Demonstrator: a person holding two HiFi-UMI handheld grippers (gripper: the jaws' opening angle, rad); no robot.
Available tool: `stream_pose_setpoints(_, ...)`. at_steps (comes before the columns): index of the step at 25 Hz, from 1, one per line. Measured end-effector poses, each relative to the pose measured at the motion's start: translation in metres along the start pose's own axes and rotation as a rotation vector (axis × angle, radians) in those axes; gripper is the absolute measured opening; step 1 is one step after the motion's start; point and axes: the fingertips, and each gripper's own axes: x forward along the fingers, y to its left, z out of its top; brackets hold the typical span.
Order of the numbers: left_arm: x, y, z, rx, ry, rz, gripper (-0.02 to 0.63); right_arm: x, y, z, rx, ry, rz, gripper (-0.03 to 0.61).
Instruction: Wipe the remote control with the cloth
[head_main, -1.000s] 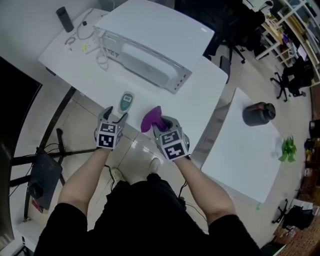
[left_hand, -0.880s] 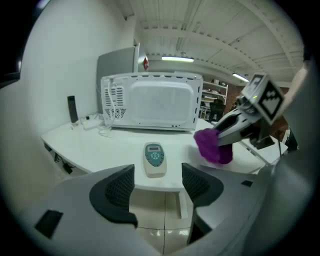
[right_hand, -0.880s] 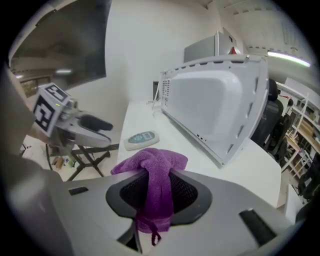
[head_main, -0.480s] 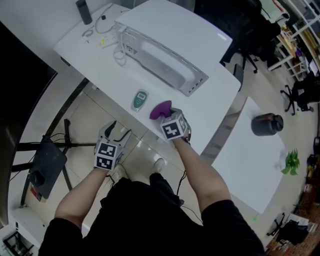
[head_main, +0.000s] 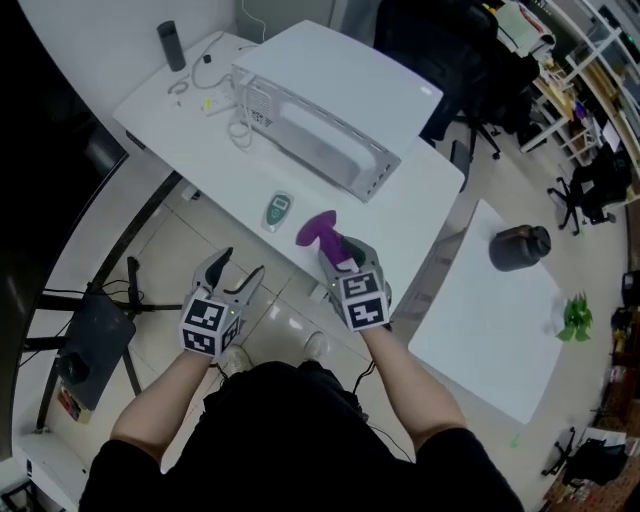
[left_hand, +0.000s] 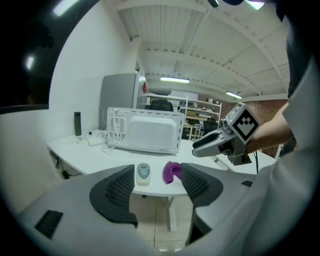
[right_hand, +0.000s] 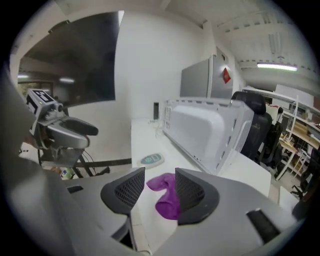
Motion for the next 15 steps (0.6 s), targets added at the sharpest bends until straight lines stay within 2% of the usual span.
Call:
stream_pose_setpoints(2,-0.016,-0.01,0.022,0.011,-0.055,-0.021,0.265,-0.035,0.022,0.022,0.003,-0.082,0.013,0.198)
stream_pose_setpoints(8,-0.062,-0.047,0.07,0.102,-0.176,-0.071,0.139,-0.103,0.07,0.062,0.016,-0.243,0.021,0.072)
stream_pose_setpoints(13,-0.086,-0.068,0.082,0.146,-0.215,-0.083,0.024,-0.13,0.092,0.073,0.004,-0.308,0.02,0.024)
stream_pose_setpoints(15,-0.093,-0.074,0.085,0.165,-0.226,-0.082,-0.003,-0.136,0.098,0.073,-0.001,-0.316,0.021,0.018)
